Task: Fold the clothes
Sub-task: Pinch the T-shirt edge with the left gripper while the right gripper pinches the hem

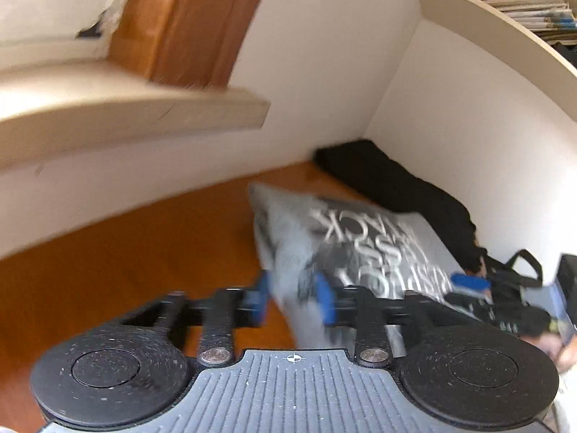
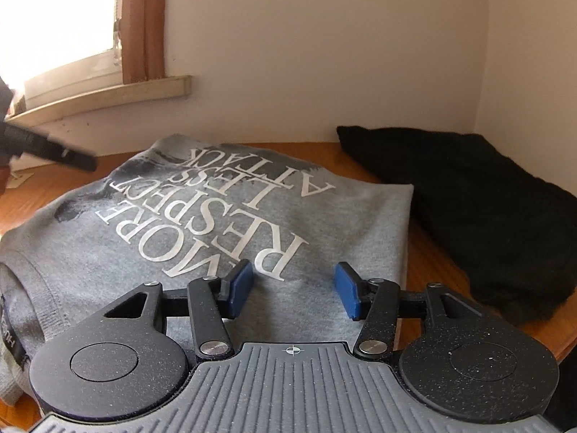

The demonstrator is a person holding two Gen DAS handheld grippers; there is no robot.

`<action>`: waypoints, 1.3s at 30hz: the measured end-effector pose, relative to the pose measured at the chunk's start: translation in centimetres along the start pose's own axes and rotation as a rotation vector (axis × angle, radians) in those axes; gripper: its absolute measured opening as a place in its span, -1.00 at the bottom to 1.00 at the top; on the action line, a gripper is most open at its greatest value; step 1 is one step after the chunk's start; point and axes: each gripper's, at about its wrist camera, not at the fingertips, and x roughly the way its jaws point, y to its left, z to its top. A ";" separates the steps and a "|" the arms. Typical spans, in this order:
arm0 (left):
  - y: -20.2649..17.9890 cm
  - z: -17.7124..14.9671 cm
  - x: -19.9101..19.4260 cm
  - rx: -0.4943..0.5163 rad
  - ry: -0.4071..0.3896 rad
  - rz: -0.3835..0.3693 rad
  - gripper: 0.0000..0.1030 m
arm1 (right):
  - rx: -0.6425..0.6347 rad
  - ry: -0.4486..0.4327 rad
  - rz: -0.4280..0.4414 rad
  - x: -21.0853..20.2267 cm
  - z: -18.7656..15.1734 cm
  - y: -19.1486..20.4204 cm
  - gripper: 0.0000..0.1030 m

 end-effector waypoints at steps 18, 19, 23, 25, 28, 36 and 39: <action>-1.1 -1.2 -1.5 0.054 0.032 0.039 -0.79 | 0.001 -0.045 0.003 -0.2 -0.6 -0.2 -0.01; -1.5 -1.9 -2.1 0.053 0.042 0.025 -0.69 | 0.001 -0.047 0.002 -0.2 -0.6 -0.1 -0.01; -2.3 -4.5 -3.8 0.041 0.071 0.011 -0.62 | 0.000 -0.053 0.000 -0.3 -0.7 -0.1 -0.01; -2.8 -5.6 -4.0 0.061 0.098 0.036 -0.62 | -0.002 -0.055 -0.004 -0.3 -0.7 0.0 -0.01; -3.2 -6.8 -4.7 0.117 0.116 0.077 -0.63 | -0.004 -0.056 -0.009 -0.4 -0.7 0.2 -0.01; -1.8 -4.2 -3.7 0.049 0.104 0.066 -0.58 | 0.119 0.000 0.011 -1.3 0.3 -2.2 0.04; -1.3 -2.5 -1.8 0.020 0.102 0.042 -0.56 | 0.158 0.019 -0.009 -1.1 0.5 -3.6 0.04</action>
